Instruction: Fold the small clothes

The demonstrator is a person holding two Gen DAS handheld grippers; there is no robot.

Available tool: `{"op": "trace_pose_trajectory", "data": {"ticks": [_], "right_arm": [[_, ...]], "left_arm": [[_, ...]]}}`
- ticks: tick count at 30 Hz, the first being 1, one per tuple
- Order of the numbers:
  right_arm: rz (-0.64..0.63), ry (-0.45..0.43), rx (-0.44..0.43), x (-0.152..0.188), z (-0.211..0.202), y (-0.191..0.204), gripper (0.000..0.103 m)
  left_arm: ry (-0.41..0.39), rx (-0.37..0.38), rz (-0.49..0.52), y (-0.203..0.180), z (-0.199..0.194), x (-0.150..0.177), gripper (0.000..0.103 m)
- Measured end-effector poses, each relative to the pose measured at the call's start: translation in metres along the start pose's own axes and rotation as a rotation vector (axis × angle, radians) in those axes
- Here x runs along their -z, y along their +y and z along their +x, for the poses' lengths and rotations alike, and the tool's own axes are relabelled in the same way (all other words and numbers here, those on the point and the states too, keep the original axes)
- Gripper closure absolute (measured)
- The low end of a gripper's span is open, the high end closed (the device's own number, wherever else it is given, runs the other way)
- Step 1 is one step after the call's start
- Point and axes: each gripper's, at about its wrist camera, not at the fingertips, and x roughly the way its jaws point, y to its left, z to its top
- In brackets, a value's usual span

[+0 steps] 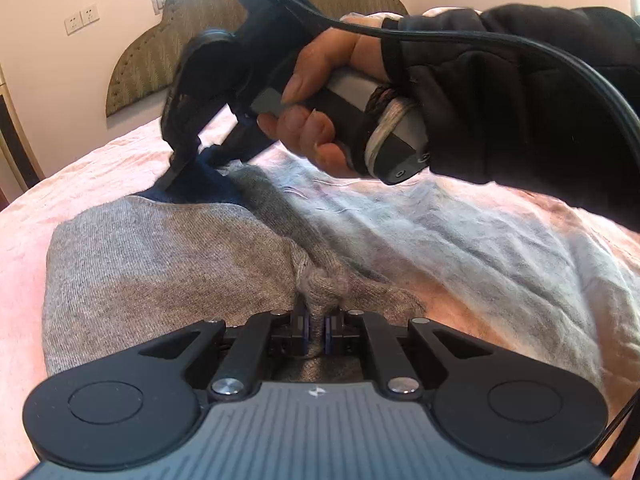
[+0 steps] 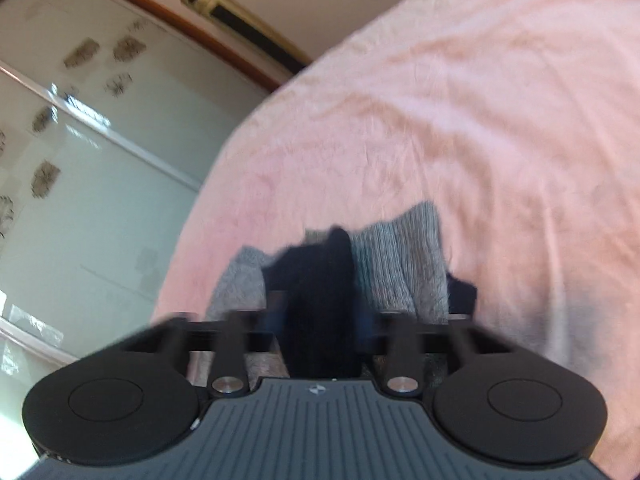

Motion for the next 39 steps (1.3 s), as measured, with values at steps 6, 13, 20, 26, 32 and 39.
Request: {"op": "trace_pose_trajectory", "data": {"ticks": [6, 13, 20, 26, 32, 39], "right_arm": [[-0.097, -0.100, 0.060, -0.005, -0.027, 0.010, 0.087], [-0.105, -0.117, 0.046, -0.001, -0.030, 0.020, 0.061], [-0.196, -0.019, 0.213, 0.000, 0.008, 0.016, 0.073], [-0.154, -0.122, 0.142, -0.001, -0.023, 0.011, 0.091], [0.013, -0.144, 0.122, 0.005, -0.029, -0.017, 0.055], [-0.019, -0.189, 0.046, 0.009, -0.068, -0.017, 0.014]], "left_arm": [[-0.011, -0.008, 0.017, -0.011, -0.006, 0.002, 0.097], [-0.015, -0.003, 0.023, -0.013, -0.009, 0.002, 0.097], [-0.018, 0.000, 0.025, -0.012, -0.011, 0.003, 0.097], [-0.034, 0.001, 0.022, -0.013, -0.011, 0.004, 0.097], [-0.034, 0.222, -0.060, 0.029, -0.036, 0.012, 0.082], [-0.077, 0.342, -0.362, 0.143, -0.096, 0.041, 0.026]]}}
